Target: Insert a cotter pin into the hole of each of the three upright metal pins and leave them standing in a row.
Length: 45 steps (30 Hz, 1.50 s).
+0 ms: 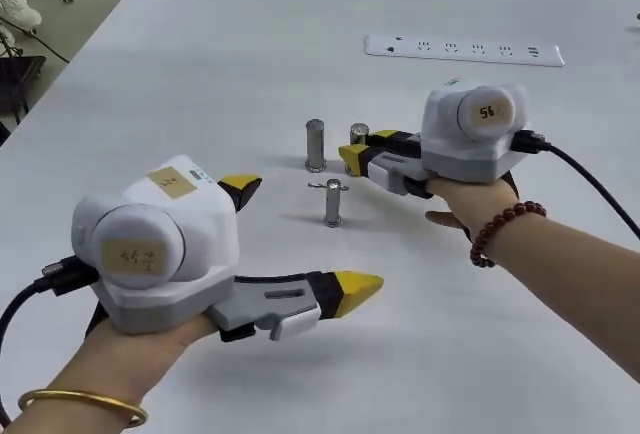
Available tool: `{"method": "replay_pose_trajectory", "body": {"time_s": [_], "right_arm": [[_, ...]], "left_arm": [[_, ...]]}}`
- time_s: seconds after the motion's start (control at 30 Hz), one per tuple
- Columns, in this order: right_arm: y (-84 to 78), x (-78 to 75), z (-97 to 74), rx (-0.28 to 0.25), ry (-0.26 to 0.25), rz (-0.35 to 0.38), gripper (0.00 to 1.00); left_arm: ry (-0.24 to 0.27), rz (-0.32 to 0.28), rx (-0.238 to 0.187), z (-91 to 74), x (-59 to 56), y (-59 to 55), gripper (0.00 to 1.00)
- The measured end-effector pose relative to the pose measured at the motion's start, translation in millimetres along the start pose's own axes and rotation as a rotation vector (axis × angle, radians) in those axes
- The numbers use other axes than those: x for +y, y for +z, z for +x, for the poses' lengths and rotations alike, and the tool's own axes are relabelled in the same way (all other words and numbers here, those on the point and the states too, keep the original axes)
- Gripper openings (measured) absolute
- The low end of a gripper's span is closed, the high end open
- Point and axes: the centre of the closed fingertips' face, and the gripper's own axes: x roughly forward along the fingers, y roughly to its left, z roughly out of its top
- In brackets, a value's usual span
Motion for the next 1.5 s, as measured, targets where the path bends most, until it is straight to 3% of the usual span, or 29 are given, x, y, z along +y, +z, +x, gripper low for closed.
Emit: {"method": "replay_pose_trajectory", "body": {"time_s": [0.33,0.8,1.3,1.5], "right_arm": [[0.8,-1.5,1.3,0.001,-0.013,0.034,0.09],[0.8,-4.6,-11.1,0.022,-0.053,-0.051,0.07],[-11.0,-2.3,-55.4,0.046,-0.114,-0.093,0.07],[-16.5,7.0,-71.2,0.046,-0.131,-0.088,0.07]], "left_arm": [[-0.008,0.001,0.007,1.0,-1.9,-2.5,0.93],[0.0,-0.004,0.001,1.3,1.9,-0.9,0.99],[-0.005,0.004,0.001,1.8,1.6,3.2,0.99],[-0.009,0.002,-0.006,1.2,1.4,6.0,0.99]]}}
